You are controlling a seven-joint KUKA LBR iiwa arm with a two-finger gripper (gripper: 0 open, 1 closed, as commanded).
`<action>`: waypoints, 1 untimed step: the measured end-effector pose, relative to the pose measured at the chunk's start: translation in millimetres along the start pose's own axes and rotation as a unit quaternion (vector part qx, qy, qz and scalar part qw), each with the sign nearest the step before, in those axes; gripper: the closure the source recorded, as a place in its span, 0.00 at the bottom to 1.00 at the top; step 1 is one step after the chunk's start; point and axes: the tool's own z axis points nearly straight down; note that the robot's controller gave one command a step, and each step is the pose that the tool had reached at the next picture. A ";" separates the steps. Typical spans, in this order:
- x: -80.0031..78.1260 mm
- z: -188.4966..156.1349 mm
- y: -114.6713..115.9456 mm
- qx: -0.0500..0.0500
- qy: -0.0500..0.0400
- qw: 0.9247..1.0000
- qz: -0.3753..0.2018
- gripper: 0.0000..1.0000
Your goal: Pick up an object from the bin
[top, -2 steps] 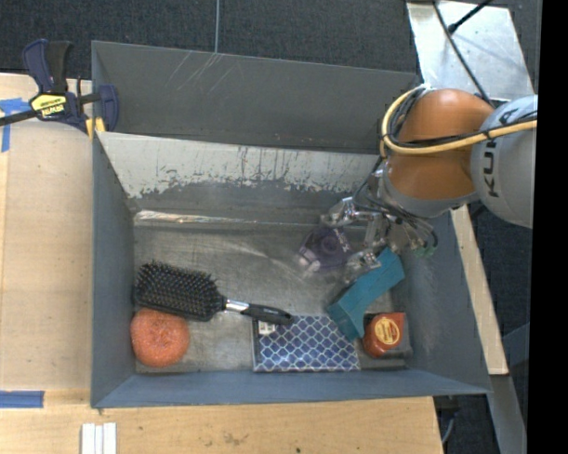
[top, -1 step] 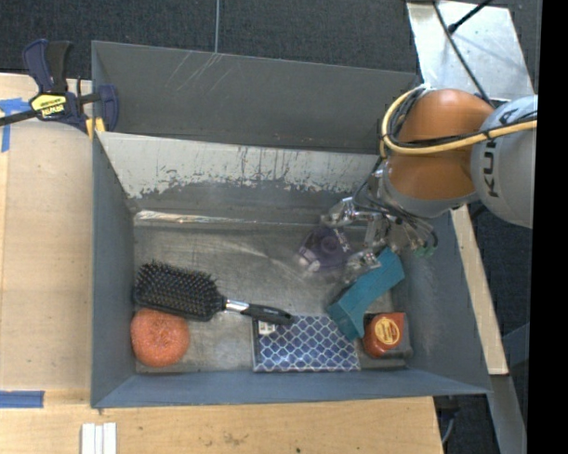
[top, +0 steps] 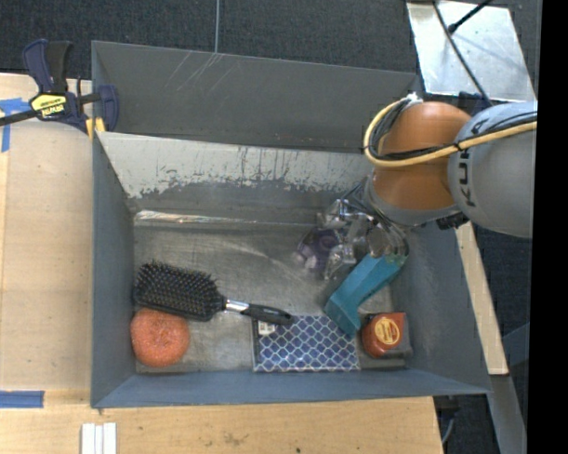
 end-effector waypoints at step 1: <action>0.1 0.0 0.0 0.000 0.000 1.000 0.000 1.00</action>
Offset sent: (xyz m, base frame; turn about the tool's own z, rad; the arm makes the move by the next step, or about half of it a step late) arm -0.0033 0.0033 0.0243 -0.0103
